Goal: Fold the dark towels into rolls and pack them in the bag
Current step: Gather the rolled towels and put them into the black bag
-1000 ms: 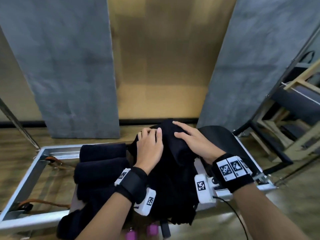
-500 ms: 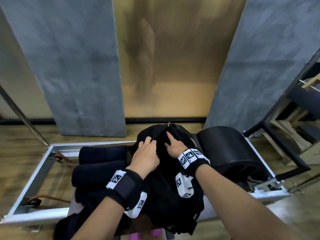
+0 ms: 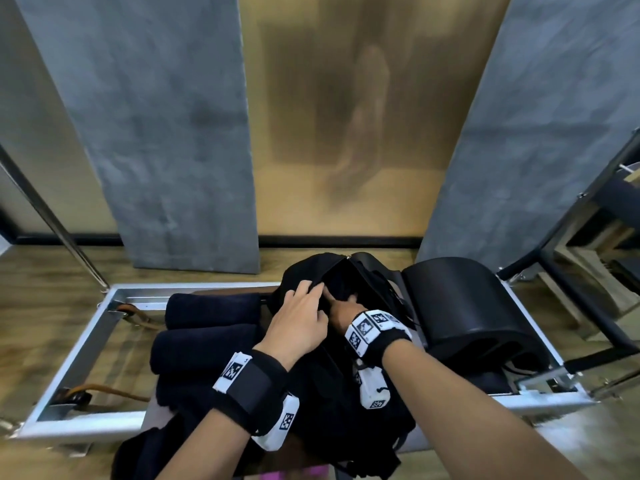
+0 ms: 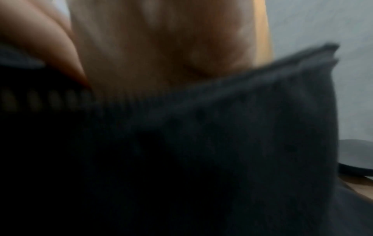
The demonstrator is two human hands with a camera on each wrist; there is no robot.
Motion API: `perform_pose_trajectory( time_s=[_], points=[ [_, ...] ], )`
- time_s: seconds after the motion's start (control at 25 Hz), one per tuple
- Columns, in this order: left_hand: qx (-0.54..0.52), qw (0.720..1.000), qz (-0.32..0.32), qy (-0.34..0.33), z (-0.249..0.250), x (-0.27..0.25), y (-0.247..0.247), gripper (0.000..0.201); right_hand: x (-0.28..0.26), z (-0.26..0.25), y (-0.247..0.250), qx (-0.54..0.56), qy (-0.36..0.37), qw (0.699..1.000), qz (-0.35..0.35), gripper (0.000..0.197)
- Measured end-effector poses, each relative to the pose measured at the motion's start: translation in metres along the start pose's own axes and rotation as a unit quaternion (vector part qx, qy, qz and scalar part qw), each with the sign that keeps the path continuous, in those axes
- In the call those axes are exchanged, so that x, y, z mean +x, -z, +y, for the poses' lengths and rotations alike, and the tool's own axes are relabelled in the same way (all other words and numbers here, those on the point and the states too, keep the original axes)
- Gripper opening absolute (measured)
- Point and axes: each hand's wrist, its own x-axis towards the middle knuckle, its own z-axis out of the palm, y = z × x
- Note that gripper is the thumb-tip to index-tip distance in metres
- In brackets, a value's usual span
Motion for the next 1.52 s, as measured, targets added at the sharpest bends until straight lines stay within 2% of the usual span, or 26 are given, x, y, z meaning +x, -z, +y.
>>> perform_pose_trajectory(
  time_s=[0.08, 0.12, 0.24, 0.32, 0.4, 0.48, 0.56, 0.64, 0.76, 0.88, 0.96, 1.12, 1.28, 1.36, 1.44, 1.52],
  points=[
    [-0.030, 0.999, 0.014, -0.014, -0.003, -0.007, -0.002, 0.052, -0.019, 0.007, 0.014, 0.010, 0.028, 0.999, 0.020, 0.071],
    [-0.054, 0.998, 0.027, -0.024, -0.004, -0.011, -0.003, 0.052, -0.029, 0.011, 0.023, 0.014, 0.038, 0.998, 0.046, 0.064],
    [-0.148, 0.982, 0.106, -0.053, -0.012, -0.030, -0.004, 0.051, -0.061, 0.015, 0.049, 0.055, 0.050, 0.982, 0.176, 0.037],
    [-0.222, 0.956, 0.190, -0.037, -0.027, -0.046, -0.005, 0.043, -0.080, -0.004, 0.058, 0.093, 0.076, 0.955, 0.271, 0.030],
    [-0.303, 0.914, 0.269, 0.008, -0.046, -0.061, -0.010, 0.031, -0.092, -0.036, 0.053, 0.132, 0.155, 0.918, 0.341, 0.025],
    [-0.364, 0.872, 0.320, 0.075, -0.072, -0.077, -0.014, 0.021, -0.094, -0.076, 0.030, 0.155, 0.238, 0.904, 0.321, 0.023],
    [-0.414, 0.832, 0.338, 0.152, -0.100, -0.093, -0.019, 0.021, -0.085, -0.108, -0.001, 0.126, 0.275, 0.924, 0.234, 0.031],
    [-0.465, 0.789, 0.330, 0.229, -0.126, -0.106, -0.024, 0.023, -0.071, -0.132, -0.029, 0.054, 0.285, 0.942, 0.170, 0.050],
    [-0.514, 0.752, 0.284, 0.299, -0.149, -0.116, -0.027, 0.024, -0.053, -0.152, -0.060, -0.089, 0.263, 0.946, 0.165, 0.071],
    [-0.547, 0.731, 0.243, 0.328, -0.157, -0.117, -0.026, 0.021, -0.046, -0.162, -0.078, -0.212, 0.236, 0.922, 0.222, 0.065],
    [-0.595, 0.697, 0.226, 0.330, -0.159, -0.115, -0.025, 0.027, -0.046, -0.165, -0.080, -0.232, 0.240, 0.907, 0.256, 0.052],
    [-0.693, 0.613, 0.220, 0.308, -0.158, -0.113, -0.018, 0.045, -0.053, -0.165, -0.070, -0.171, 0.281, 0.903, 0.278, 0.040],
    [-0.756, 0.571, 0.199, 0.250, -0.147, -0.110, -0.004, 0.052, -0.072, -0.164, -0.052, -0.044, 0.306, 0.914, 0.263, 0.033],
    [-0.793, 0.541, 0.184, 0.211, -0.139, -0.109, 0.005, 0.053, -0.082, -0.158, -0.045, 0.033, 0.309, 0.918, 0.246, 0.027],
    [-0.817, 0.520, 0.170, 0.181, -0.130, -0.107, 0.015, 0.053, -0.089, -0.146, -0.041, 0.107, 0.309, 0.916, 0.234, 0.035],
    [-0.830, 0.514, 0.144, 0.159, -0.117, -0.104, 0.023, 0.054, -0.093, -0.133, -0.038, 0.179, 0.317, 0.904, 0.224, 0.050]
  ],
)
